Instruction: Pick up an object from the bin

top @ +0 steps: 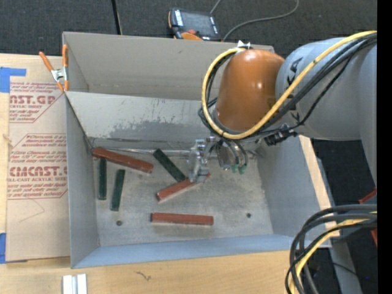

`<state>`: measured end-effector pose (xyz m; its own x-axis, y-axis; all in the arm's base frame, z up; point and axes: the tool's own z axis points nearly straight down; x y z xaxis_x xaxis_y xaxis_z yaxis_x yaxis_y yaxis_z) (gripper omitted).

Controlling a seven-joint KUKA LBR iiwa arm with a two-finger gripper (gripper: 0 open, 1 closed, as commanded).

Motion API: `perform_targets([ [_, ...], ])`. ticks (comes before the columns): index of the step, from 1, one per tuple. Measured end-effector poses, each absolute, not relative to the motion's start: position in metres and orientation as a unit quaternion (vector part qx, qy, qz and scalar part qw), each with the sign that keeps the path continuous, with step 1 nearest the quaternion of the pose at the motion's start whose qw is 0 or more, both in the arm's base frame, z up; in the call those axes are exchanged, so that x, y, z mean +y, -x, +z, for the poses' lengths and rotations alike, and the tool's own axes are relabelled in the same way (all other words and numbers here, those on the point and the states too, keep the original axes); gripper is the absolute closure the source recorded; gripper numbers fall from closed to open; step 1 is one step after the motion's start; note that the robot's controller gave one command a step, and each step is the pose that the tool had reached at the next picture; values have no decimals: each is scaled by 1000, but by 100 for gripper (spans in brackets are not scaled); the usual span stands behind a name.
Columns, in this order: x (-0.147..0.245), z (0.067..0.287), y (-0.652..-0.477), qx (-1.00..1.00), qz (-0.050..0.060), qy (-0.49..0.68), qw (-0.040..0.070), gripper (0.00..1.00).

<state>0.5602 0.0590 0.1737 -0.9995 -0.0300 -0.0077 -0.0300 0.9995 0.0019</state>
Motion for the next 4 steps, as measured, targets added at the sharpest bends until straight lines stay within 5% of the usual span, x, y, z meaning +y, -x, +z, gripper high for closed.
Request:
perform_targets([
  [1, 58, 170, -559, 1000, 1, 15, 1, 0],
  [2, 24, 66, -551, 1000, 0, -10, -3, 0],
  [3, 25, 70, -553, 1000, 1, -9, 1, 100],
  [4, 39, 239, -541, 1000, 1, -18, 5, 100],
])
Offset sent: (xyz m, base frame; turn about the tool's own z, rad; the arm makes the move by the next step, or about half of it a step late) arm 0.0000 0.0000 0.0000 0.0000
